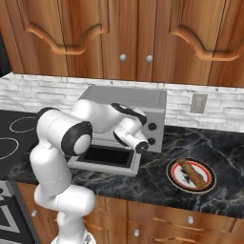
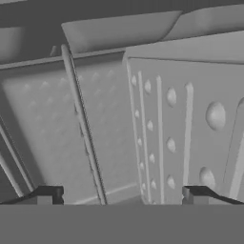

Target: Pull the toaster oven rack outwards. Pick up the baguette from the plate and place it on the toaster oven rack. Close the toaster oven door fully and set the temperature to the lowest setting.

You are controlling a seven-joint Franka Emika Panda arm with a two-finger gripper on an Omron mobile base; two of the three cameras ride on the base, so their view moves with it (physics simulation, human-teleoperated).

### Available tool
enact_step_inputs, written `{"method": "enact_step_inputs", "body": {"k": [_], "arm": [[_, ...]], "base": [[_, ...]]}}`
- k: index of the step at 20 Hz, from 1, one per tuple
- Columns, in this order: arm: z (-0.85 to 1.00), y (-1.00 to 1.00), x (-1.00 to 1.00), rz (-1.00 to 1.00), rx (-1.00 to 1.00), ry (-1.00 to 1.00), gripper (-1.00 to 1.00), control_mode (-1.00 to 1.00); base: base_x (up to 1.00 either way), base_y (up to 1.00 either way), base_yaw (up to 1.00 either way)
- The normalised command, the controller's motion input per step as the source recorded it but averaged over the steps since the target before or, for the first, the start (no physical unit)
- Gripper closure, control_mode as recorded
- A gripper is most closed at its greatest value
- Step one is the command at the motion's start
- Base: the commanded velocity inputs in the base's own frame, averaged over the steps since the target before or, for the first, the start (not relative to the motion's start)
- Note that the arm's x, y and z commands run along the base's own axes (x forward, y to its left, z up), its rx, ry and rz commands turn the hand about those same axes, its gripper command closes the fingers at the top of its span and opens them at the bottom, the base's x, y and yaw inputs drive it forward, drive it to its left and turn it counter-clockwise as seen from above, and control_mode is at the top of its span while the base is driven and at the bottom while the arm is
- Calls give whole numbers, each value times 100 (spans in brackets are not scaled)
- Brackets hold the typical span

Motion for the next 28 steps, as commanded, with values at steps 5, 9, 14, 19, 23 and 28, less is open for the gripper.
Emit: {"method": "enact_step_inputs", "body": {"k": [5, 9, 14, 19, 23, 28], "arm": [[-64, 16, 13, -1, 6, -18, 100, -100], [-19, 0, -19, 0, 1, 6, 100, -100], [-32, -10, -59, 0, 0, 21, 100, -100], [-82, -34, -100, 0, -15, 68, 100, -100], [-100, -43, -100, 0, -18, 62, 100, -100], [-100, -47, -100, 0, -20, 62, 100, -100]], "base": [[0, 0, 0], [0, 0, 0], [0, 0, 0], [0, 0, 0], [0, 0, 0], [0, 0, 0]]}}
